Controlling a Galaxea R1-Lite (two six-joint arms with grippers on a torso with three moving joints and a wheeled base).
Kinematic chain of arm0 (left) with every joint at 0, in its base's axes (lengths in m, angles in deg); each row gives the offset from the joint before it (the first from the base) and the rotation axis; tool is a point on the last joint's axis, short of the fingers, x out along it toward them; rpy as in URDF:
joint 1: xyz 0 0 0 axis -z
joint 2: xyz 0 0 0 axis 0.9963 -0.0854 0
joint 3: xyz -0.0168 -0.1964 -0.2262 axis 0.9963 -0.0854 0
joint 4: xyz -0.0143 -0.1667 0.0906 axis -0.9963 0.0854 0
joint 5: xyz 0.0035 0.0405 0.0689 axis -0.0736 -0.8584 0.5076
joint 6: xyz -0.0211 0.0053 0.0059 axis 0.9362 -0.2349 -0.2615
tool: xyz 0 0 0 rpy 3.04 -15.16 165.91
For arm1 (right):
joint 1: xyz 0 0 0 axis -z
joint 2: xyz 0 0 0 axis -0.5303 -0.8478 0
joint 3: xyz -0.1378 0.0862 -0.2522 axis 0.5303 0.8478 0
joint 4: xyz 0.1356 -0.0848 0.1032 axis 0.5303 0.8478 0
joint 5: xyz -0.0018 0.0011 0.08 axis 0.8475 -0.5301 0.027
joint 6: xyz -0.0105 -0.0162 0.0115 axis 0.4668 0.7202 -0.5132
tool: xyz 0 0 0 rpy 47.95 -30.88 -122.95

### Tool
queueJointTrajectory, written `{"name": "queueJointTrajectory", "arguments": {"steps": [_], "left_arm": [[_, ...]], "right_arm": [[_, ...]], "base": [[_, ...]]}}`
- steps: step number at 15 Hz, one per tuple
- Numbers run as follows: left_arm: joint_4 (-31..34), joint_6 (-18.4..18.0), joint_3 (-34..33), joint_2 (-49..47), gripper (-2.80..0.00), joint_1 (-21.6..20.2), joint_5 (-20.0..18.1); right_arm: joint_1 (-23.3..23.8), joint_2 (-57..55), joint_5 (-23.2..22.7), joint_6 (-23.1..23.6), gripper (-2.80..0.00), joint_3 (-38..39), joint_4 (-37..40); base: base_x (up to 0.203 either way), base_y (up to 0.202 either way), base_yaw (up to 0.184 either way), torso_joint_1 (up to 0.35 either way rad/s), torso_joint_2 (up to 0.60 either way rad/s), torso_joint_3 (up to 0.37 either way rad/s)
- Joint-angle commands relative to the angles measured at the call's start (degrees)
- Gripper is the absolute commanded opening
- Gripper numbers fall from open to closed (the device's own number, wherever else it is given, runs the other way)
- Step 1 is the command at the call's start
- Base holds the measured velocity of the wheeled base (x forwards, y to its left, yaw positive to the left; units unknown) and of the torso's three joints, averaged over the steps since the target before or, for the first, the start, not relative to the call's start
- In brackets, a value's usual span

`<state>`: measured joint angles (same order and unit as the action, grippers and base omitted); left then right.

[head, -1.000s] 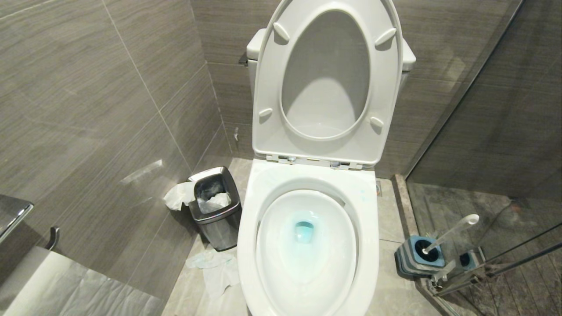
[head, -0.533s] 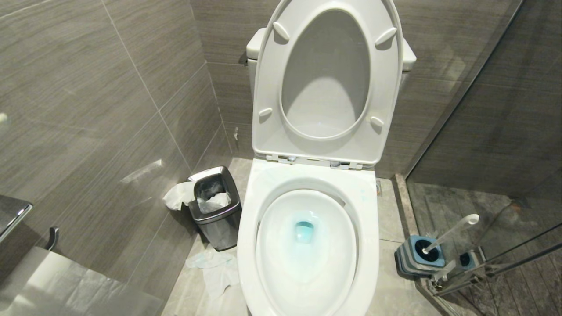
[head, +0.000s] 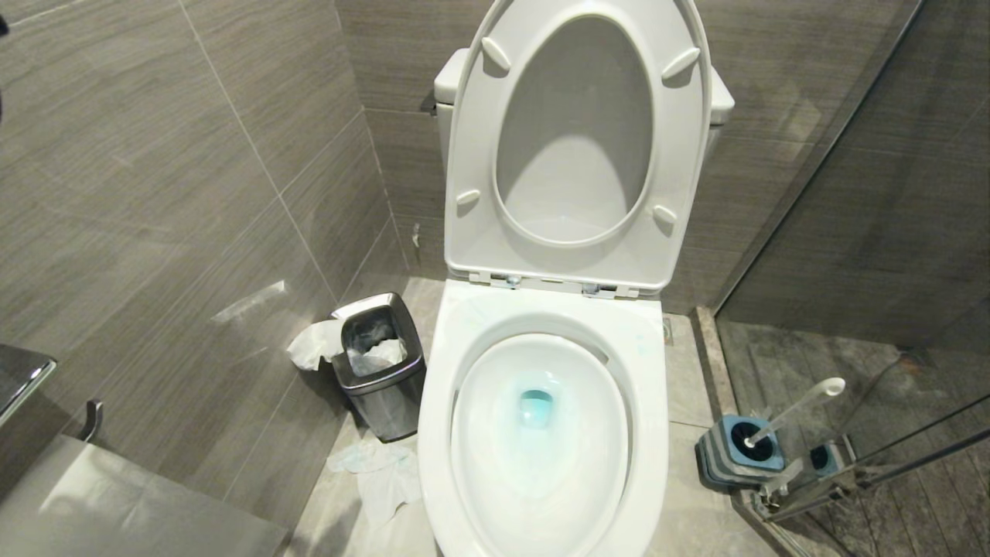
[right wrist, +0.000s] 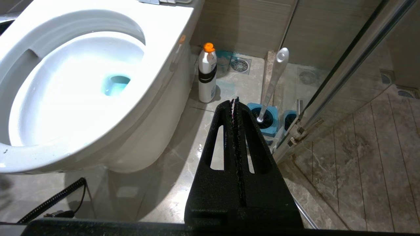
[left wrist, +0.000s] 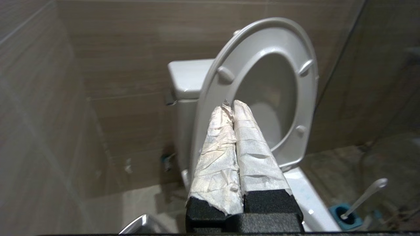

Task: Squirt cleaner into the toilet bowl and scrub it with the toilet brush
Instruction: Flush the toilet

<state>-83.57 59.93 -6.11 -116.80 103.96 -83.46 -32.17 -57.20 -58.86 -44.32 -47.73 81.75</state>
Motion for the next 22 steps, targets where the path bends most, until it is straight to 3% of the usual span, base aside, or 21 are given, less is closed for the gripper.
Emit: {"name": "queueJointTrajectory", "arguments": {"steps": [1, 6, 11, 15, 22], "left_arm": [[-0.06, 0.37, 4.24, -5.18, -2.8, 2.03, 0.03], [-0.11, 0.65, 20.09, -19.2, -2.8, 0.24, 1.58], [-0.03, -0.95, 34.64, -29.37, -2.8, 0.73, 12.46], [-0.07, -4.63, 36.99, -32.28, -2.8, 1.27, 16.2], [-0.23, -9.14, 37.84, -34.33, -2.8, 3.37, 17.56]], "right_arm": [[-0.03, -0.09, 0.02, 0.02, -2.8, 0.0, -0.02], [-0.12, -0.09, 0.02, 0.02, -2.8, 0.0, -0.02], [-0.05, -0.09, 0.02, 0.02, -2.8, -0.02, -0.02], [-0.03, -0.09, 0.02, 0.02, -2.8, 0.0, -0.02], [-0.03, -0.09, 0.02, 0.02, -2.8, 0.0, -0.02]], "base": [[0.0, 0.0, 0.0, 0.0, 0.0, 0.0], [0.0, 0.0, 0.0, 0.0, 0.0, 0.0], [0.0, 0.0, 0.0, 0.0, 0.0, 0.0], [0.0, 0.0, 0.0, 0.0, 0.0, 0.0], [0.0, 0.0, 0.0, 0.0, 0.0, 0.0]]}}
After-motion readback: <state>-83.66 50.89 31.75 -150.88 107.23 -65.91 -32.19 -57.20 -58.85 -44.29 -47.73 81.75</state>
